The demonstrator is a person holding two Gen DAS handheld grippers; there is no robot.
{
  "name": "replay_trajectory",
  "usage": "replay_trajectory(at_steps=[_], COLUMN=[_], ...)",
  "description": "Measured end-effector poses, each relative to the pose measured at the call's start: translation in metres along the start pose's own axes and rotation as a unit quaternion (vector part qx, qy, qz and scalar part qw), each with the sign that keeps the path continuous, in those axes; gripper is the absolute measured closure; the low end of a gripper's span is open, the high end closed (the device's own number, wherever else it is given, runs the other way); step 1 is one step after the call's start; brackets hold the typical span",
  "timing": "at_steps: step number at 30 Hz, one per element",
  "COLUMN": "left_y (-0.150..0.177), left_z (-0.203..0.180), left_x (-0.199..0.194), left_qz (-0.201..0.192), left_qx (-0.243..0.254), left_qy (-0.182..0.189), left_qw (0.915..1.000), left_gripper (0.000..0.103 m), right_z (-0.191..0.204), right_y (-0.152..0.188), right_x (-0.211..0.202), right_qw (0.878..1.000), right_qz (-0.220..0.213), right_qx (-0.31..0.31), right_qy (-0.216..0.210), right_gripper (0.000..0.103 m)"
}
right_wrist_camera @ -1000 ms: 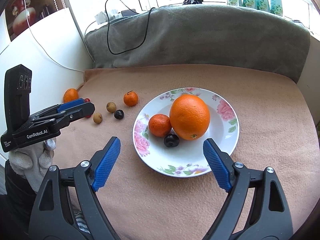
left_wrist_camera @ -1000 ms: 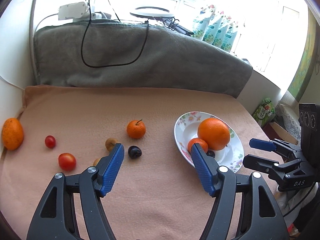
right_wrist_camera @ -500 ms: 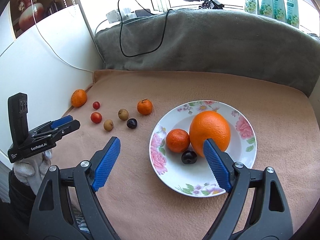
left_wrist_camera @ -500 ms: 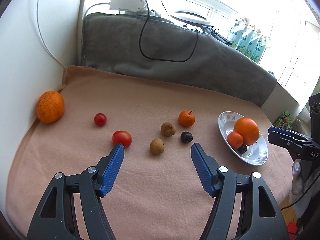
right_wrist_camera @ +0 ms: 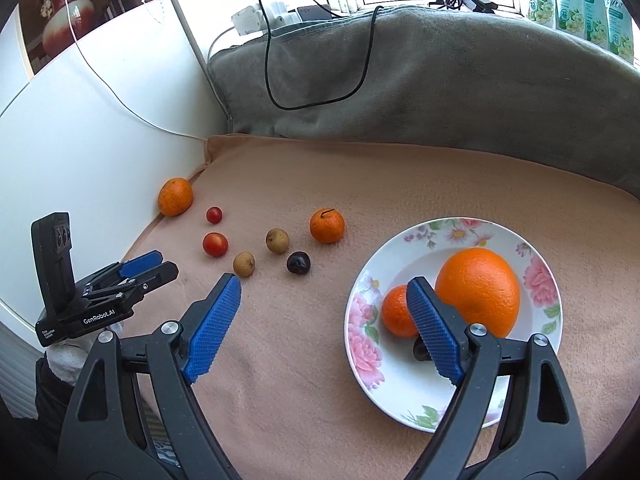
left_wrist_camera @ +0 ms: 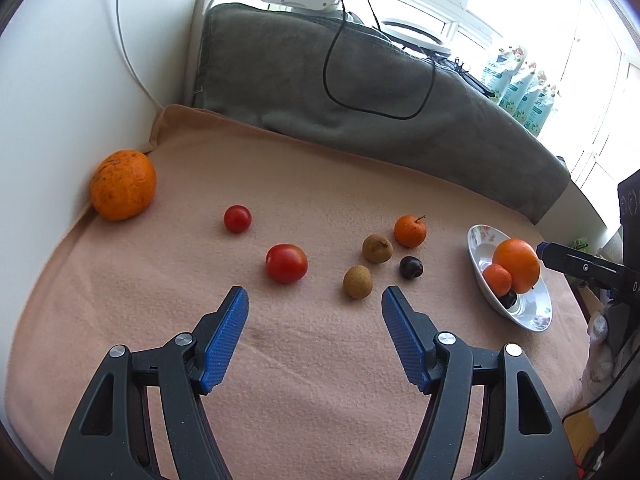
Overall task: Organize fruits
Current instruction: 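Withdraw both open grippers from the plate toward the remaining fruits, then grasp a brown round fruit with the right gripper while the left grasps a red tomato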
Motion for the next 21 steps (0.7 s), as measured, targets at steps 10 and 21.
replay_trajectory(at_steps=[10,21], left_y=[0.001,-0.006], left_z=[0.014,0.023], left_x=[0.009,0.029], left_qz=[0.007,0.020], left_qx=[-0.017,-0.016], left_qy=[0.007,0.018], left_qw=[0.9998,0.9995], left_gripper=[0.034,0.047], right_z=[0.023,0.061], right_y=[-0.006,-0.018], right_x=[0.026,0.063], right_qw=[0.999,0.997], right_qz=[0.027,0.056], right_qx=[-0.008,-0.048], right_qy=[-0.022,-0.035], right_gripper=[0.028,0.054])
Point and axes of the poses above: each gripper's, at about its wrist camera, not at the fingertips, and x roughly the way its jaws point, z to its left, y to its underside, the point moved 9 cm from there along x, roughly the way its jaws point, and after that the axes turned 8 degrees about y, right-handed, at the moved point
